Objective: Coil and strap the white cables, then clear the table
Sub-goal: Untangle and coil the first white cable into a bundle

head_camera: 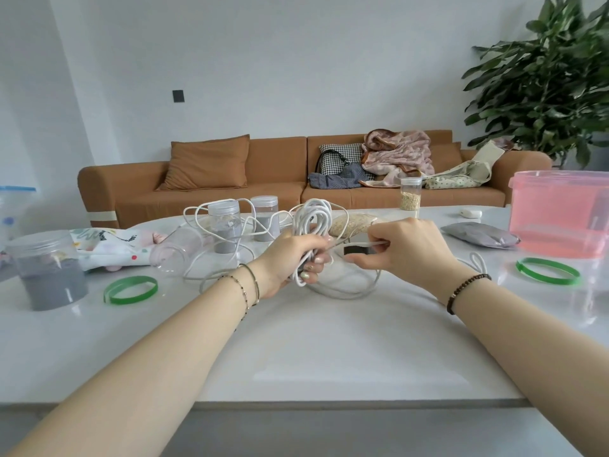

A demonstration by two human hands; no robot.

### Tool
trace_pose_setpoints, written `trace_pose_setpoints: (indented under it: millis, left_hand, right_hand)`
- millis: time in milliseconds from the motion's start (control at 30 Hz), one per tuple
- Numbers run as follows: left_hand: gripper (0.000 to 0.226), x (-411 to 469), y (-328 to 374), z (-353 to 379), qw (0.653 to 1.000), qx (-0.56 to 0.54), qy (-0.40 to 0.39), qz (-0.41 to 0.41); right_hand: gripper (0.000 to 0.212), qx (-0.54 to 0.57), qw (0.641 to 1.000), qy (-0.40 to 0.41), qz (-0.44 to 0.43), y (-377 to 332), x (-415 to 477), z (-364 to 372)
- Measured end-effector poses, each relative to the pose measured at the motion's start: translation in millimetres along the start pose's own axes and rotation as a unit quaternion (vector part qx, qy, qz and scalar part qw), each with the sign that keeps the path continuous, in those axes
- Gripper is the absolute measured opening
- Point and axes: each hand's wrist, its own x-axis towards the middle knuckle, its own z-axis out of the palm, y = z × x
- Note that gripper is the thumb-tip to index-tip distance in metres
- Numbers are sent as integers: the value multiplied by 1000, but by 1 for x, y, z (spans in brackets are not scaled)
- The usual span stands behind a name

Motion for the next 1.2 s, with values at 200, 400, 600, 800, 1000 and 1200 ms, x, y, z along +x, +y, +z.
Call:
trace_pose_setpoints:
  millis: [200, 400, 600, 800, 1000, 1200]
  left_hand:
    - [26, 13, -1, -15, 974, -149, 133, 102]
    - [34, 20, 0, -24, 925, -243, 256, 143]
    - [29, 22, 8, -39, 876, -297, 333, 184]
    - [31, 19, 12, -57, 835, -350, 373, 203]
    - [34, 20, 11, -56, 827, -355, 383, 210]
    - [19, 14, 4, -27, 942, -264, 168, 125]
  right_hand:
    - [54, -5, 993, -58, 99, 26, -5, 8]
    - [49, 17, 991, -65, 120, 17, -5, 11]
    - [58, 45, 988, -54, 135, 16, -9, 8]
    - [72, 28, 978, -84, 188, 17, -11, 6]
    - [80, -43, 952, -94, 289, 22, -6, 9]
    - [40, 7, 994, -29, 105, 4, 8, 11]
